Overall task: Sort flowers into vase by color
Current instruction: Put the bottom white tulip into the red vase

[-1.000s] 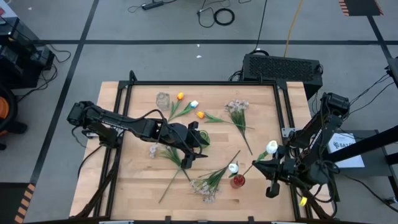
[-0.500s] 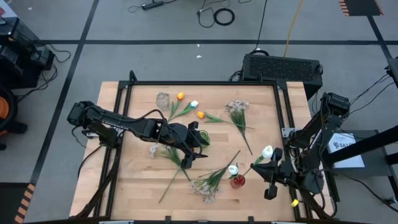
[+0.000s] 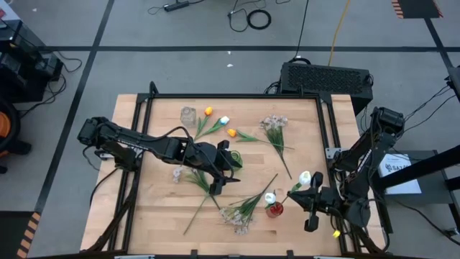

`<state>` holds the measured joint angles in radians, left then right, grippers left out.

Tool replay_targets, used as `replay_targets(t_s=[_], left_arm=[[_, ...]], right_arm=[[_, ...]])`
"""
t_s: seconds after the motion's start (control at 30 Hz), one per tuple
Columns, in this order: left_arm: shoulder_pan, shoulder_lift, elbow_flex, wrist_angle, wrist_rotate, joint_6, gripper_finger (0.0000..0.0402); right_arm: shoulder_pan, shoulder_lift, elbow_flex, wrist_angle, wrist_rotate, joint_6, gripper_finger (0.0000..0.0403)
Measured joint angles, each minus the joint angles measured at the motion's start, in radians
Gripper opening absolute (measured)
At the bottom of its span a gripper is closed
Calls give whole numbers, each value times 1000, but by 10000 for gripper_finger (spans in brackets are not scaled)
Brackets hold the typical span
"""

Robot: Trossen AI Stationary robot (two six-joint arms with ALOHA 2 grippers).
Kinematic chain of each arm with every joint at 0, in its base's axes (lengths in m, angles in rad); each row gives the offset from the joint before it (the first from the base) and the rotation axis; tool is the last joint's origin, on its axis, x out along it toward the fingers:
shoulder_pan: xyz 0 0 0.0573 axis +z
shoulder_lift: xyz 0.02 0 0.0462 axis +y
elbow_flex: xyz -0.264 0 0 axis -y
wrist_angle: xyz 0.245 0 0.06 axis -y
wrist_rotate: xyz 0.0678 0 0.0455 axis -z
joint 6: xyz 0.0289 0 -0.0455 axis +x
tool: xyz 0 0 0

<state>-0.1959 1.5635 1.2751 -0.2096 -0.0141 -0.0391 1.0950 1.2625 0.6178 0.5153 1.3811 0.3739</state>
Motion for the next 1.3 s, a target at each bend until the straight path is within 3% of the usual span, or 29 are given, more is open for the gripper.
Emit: replay_targets(t_s=[0.63,1.3], left_arm=[[7,1,-22,18,-21,1,239],[7,1,-22,18,-21,2,239]], right_arm=[[-44,78,0,-19,-31,64,3],[-34,70,0,-105,-53,187,92]])
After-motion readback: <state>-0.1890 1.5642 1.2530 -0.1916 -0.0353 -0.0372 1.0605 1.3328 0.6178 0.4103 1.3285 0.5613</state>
